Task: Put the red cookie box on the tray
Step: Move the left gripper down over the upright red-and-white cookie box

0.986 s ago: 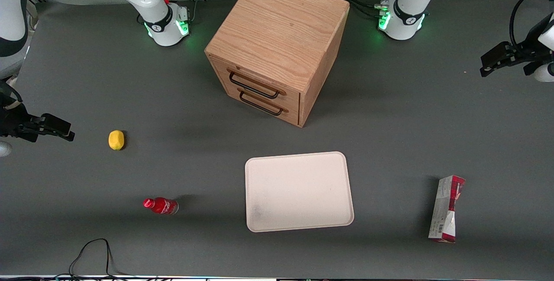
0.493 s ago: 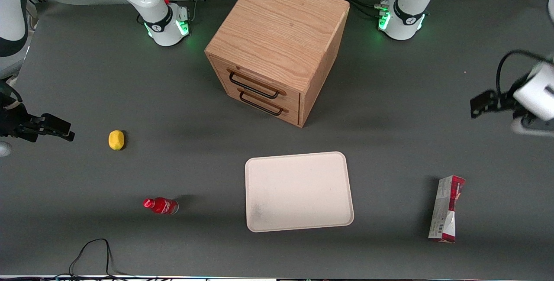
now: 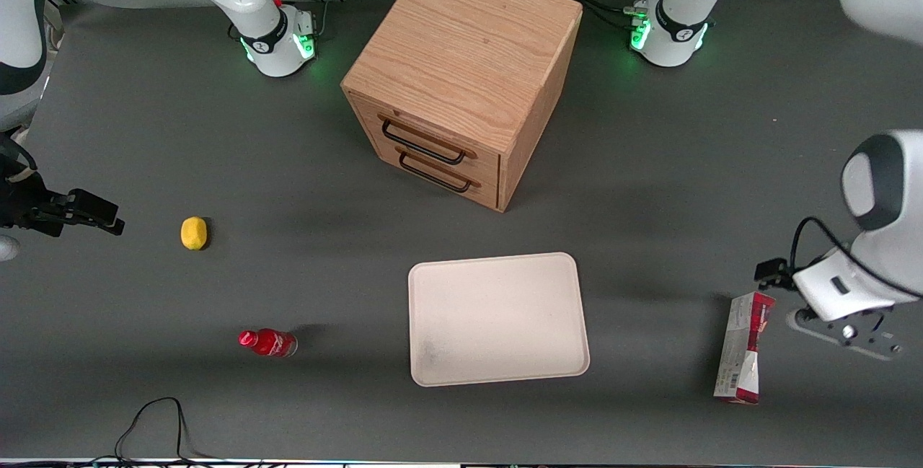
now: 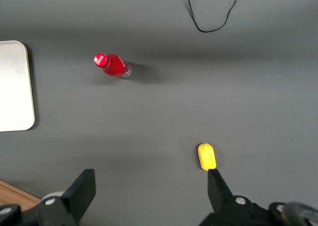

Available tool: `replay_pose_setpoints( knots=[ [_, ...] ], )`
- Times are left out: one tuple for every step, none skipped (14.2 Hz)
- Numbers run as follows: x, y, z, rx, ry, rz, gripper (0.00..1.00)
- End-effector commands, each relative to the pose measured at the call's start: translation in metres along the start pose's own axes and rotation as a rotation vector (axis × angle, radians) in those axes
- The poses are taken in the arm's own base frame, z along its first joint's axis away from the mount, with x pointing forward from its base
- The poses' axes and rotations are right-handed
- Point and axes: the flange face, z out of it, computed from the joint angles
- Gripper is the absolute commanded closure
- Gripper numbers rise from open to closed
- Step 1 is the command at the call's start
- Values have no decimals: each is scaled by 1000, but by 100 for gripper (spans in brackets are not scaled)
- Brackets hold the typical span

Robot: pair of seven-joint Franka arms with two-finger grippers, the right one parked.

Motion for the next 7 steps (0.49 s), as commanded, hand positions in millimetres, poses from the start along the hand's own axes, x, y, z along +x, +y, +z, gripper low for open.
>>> replay_pose_setpoints(
  knots=[
    [21,-12,54,32,37,52,0],
    [24,-15,77,35,52,69,0],
    [23,-19,103,30,59,74,0],
    [20,-23,124,23,62,65,1],
    [19,-20,141,-4,69,49,1],
    [19,-17,153,-37,81,28,6],
    [21,-15,161,-39,92,27,17]
  ],
)
